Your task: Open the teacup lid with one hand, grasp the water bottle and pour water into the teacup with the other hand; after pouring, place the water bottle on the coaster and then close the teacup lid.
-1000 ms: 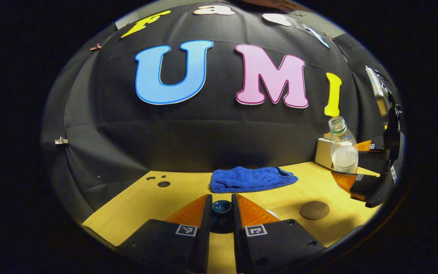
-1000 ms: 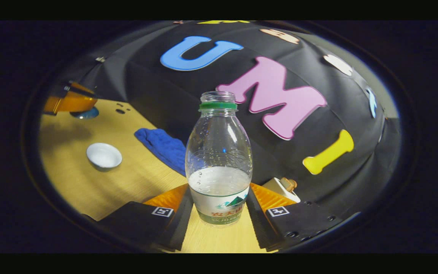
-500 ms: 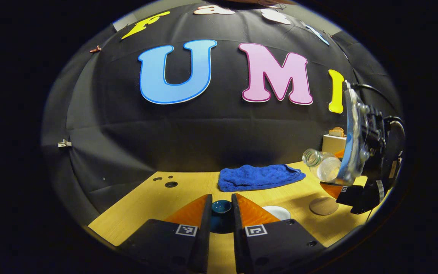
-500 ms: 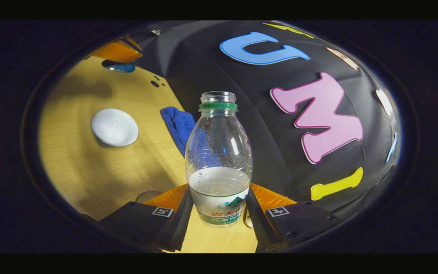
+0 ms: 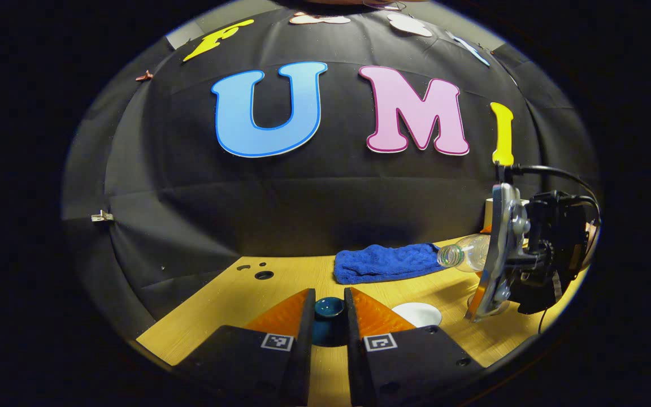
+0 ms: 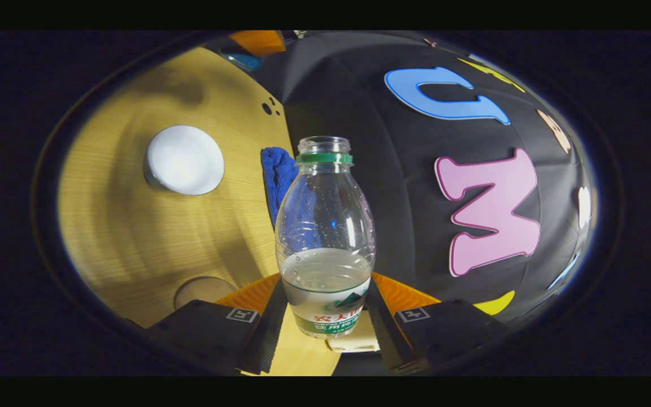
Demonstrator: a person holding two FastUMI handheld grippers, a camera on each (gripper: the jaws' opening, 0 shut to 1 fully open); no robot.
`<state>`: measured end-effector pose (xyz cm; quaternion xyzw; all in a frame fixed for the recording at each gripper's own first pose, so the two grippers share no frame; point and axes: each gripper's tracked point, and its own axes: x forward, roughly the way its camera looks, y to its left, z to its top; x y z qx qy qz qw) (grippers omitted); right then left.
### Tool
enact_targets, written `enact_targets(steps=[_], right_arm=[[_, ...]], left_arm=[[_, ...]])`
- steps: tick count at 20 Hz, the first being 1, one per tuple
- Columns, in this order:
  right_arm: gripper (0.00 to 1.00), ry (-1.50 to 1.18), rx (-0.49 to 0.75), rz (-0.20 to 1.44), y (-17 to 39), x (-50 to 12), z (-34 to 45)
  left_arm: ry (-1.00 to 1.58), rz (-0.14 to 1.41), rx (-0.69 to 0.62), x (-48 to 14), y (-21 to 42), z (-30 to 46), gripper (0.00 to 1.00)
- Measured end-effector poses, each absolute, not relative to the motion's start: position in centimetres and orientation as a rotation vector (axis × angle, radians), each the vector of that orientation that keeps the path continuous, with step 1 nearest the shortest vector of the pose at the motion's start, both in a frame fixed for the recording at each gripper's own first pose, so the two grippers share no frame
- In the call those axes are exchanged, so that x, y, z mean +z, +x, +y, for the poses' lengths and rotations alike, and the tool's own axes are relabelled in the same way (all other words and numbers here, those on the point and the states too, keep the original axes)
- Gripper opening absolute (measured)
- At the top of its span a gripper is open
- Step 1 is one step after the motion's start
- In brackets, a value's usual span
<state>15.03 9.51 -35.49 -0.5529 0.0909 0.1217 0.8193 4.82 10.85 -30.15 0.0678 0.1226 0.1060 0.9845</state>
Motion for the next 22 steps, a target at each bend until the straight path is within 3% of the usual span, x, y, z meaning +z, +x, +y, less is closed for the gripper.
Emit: enact_targets(steps=[9,10,11,12,13,22], right_arm=[[0.71,-1.338,0.286,0.141,15.3,-35.1,9.9],[0.73,-1.356,0.289,0.130,15.2,-34.9,10.0],[0.74,-1.377,0.293,0.118,15.2,-34.9,10.1],[0.71,-1.395,0.296,0.107,15.2,-34.8,10.3],[0.73,-1.409,0.301,0.099,15.2,-34.8,10.4],[0.73,-1.512,0.317,0.063,15.3,-34.6,10.4]], left_arm=[[0.102,0.256,0.238,-30.9,3.8,11.3,0.31],[0.101,0.257,0.240,-30.9,3.7,11.2,0.27],[0.102,0.259,0.240,-31.0,3.5,11.2,0.31],[0.104,0.260,0.240,-30.9,3.4,11.2,0.27],[0.104,0.260,0.240,-31.0,3.3,11.2,0.31],[0.086,0.262,0.247,-31.2,2.8,11.2,0.31]])
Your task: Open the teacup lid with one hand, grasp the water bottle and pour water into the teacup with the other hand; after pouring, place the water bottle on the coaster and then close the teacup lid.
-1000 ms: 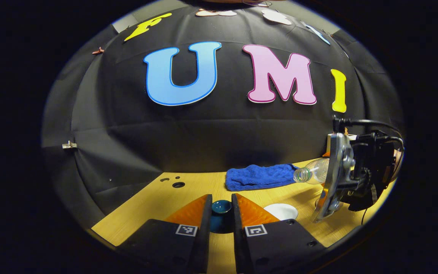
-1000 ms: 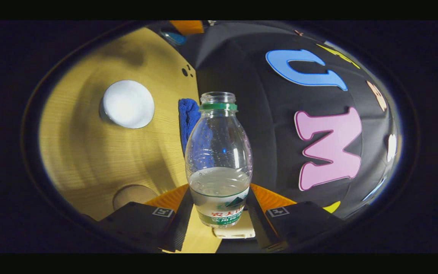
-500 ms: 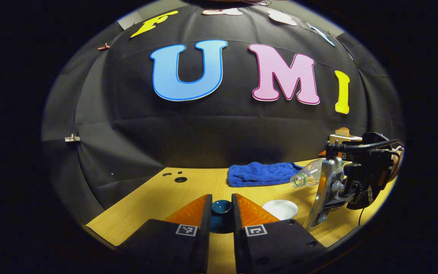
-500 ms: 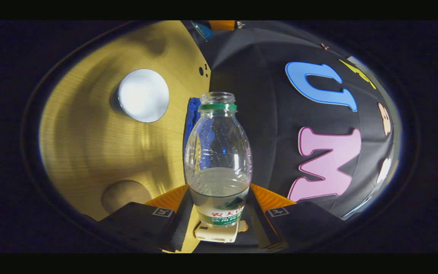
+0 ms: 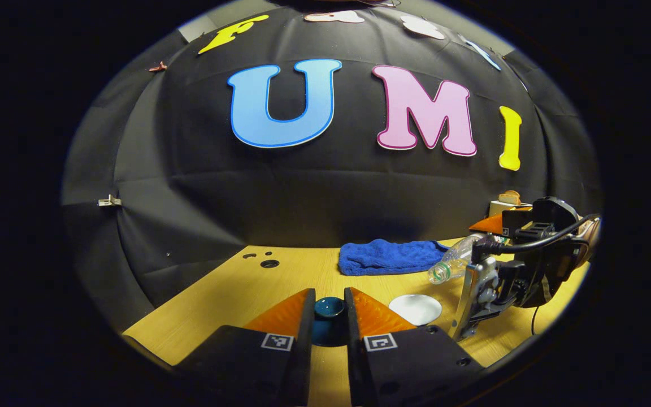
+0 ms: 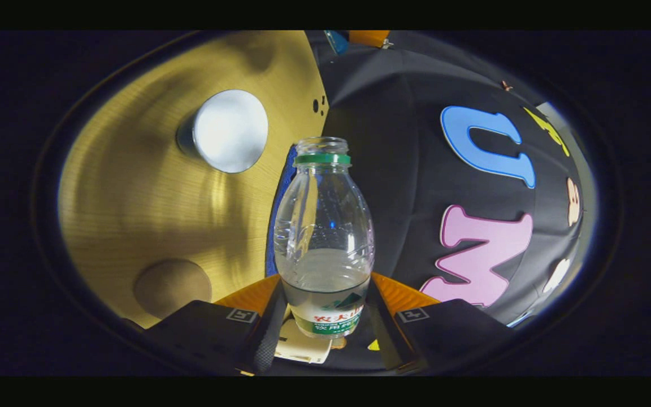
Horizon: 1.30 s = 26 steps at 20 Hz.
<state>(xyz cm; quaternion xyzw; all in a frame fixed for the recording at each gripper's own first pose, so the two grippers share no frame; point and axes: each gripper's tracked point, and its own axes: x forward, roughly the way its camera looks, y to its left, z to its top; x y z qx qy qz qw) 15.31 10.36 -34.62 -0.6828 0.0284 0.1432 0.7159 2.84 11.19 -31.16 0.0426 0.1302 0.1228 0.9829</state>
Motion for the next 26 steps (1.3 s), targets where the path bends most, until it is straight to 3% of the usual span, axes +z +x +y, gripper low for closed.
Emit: enact_targets(steps=[2,3,9,10,11,26], right_arm=[[0.73,-1.528,0.323,0.058,15.4,-34.5,10.2],[0.73,-1.533,0.325,0.058,15.5,-34.5,10.3],[0.74,-1.568,0.318,0.039,15.8,-34.2,10.0],[0.74,-1.573,0.316,0.036,15.9,-34.1,10.0],[0.74,-1.580,0.313,0.032,16.0,-34.1,9.9],[0.73,-1.699,0.256,-0.104,17.3,-31.6,9.3]], left_arm=[[0.088,0.263,0.249,-31.2,2.8,11.2,0.27],[0.088,0.263,0.251,-31.3,2.7,11.3,0.31],[0.081,0.265,0.247,-31.4,2.8,11.2,0.31],[0.081,0.263,0.245,-31.4,2.9,11.1,0.27],[0.081,0.263,0.245,-31.5,2.9,11.2,0.31],[0.068,0.259,0.242,-31.6,2.9,10.9,0.31]])
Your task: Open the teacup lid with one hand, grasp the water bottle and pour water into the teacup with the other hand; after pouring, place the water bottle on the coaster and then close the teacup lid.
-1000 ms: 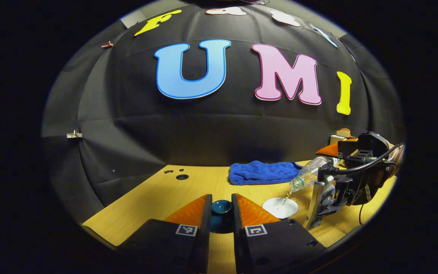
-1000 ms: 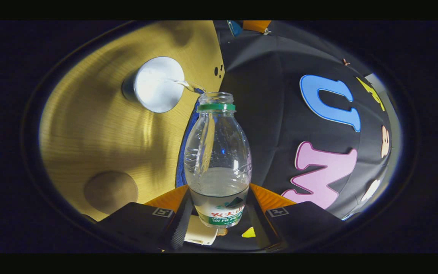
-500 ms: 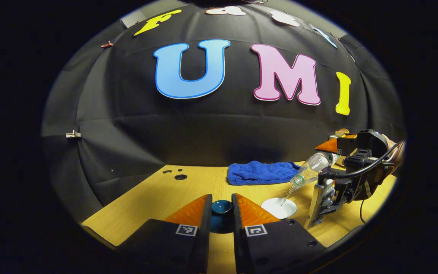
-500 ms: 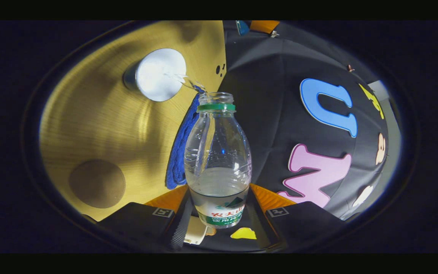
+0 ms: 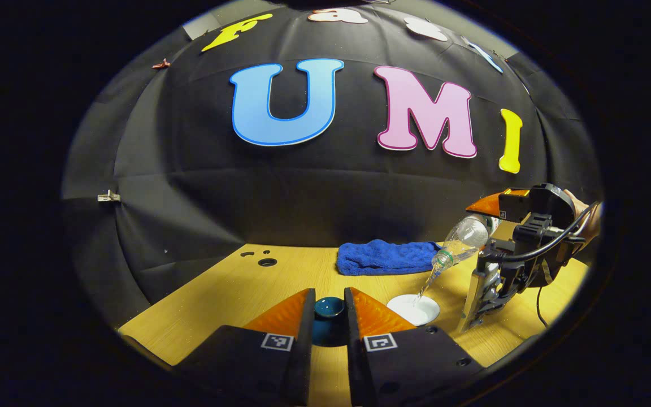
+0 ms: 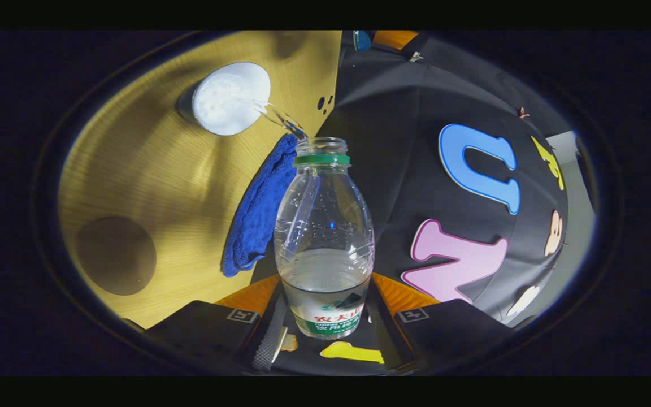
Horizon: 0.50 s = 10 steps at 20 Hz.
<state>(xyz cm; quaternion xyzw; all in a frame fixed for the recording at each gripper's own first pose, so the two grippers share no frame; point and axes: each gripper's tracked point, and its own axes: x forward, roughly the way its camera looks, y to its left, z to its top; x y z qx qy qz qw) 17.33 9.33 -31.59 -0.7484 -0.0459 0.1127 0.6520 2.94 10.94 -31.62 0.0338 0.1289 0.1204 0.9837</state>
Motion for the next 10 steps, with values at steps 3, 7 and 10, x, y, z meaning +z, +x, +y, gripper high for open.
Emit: enact_targets(steps=[3,7,10], right_arm=[[0.73,-1.727,0.246,-0.138,17.7,-31.2,9.4],[0.74,-1.768,0.221,-0.207,17.5,-30.6,9.7],[0.74,-1.807,0.180,-0.285,17.4,-29.8,10.0]], left_arm=[[0.066,0.259,0.233,-31.7,2.8,10.7,0.31],[0.068,0.259,0.220,-31.6,2.6,10.5,0.31],[0.067,0.254,0.221,-31.4,2.4,10.4,0.31]])
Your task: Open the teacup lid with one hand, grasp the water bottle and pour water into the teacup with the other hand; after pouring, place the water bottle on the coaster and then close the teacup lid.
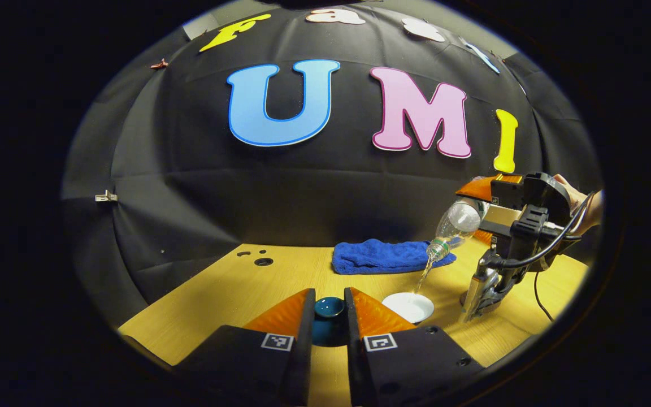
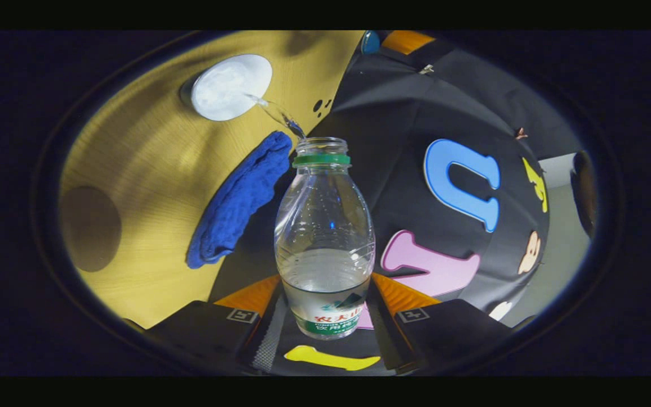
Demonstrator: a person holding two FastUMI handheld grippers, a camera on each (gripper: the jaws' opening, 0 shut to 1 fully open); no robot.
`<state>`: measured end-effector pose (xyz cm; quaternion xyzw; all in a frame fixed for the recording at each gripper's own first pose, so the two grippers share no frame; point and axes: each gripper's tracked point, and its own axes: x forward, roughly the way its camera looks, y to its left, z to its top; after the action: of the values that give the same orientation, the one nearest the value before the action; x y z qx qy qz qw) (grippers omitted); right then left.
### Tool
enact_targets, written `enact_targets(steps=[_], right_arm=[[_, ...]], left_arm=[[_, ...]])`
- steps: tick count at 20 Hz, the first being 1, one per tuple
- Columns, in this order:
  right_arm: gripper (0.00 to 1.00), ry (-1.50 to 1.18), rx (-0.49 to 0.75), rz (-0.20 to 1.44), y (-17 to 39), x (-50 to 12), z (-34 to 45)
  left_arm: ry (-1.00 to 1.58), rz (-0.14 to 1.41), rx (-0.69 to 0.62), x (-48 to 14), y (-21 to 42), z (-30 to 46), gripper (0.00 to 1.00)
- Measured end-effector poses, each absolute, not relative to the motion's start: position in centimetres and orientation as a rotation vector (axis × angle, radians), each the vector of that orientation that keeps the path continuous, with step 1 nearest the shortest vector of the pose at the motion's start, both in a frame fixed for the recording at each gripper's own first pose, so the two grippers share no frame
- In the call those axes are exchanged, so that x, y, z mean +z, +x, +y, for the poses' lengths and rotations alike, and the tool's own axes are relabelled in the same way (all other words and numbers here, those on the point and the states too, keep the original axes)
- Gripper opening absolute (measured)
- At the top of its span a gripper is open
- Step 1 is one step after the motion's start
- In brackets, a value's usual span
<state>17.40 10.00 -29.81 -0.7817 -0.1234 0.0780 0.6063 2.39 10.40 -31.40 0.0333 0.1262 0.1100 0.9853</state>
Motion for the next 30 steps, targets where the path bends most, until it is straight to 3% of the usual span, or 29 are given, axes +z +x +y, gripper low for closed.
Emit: enact_targets(steps=[6,13,16,17,25,26,30], right_arm=[[0.70,-1.855,0.122,-0.409,16.9,-28.8,10.6],[0.73,-1.887,0.063,-0.608,16.2,-26.0,12.4],[0.73,-1.896,0.066,-0.631,16.4,-26.1,12.6],[0.73,-1.901,0.065,-0.643,16.5,-26.0,12.9],[0.73,-1.920,0.042,-0.734,16.9,-24.6,13.4],[0.73,-1.920,0.044,-0.740,17.0,-24.6,13.5],[0.73,-1.919,0.050,-0.740,17.0,-24.7,13.3]], left_arm=[[0.064,0.242,0.221,-31.0,2.2,10.6,0.31],[0.045,0.232,0.222,-30.8,1.9,10.6,0.31],[0.043,0.232,0.223,-30.8,1.8,10.5,0.27],[0.041,0.233,0.223,-30.8,1.8,10.6,0.31],[0.030,0.234,0.228,-31.2,2.1,10.7,0.31],[0.031,0.235,0.227,-31.1,2.1,10.6,0.27],[0.033,0.234,0.223,-31.1,2.3,10.5,0.31]])
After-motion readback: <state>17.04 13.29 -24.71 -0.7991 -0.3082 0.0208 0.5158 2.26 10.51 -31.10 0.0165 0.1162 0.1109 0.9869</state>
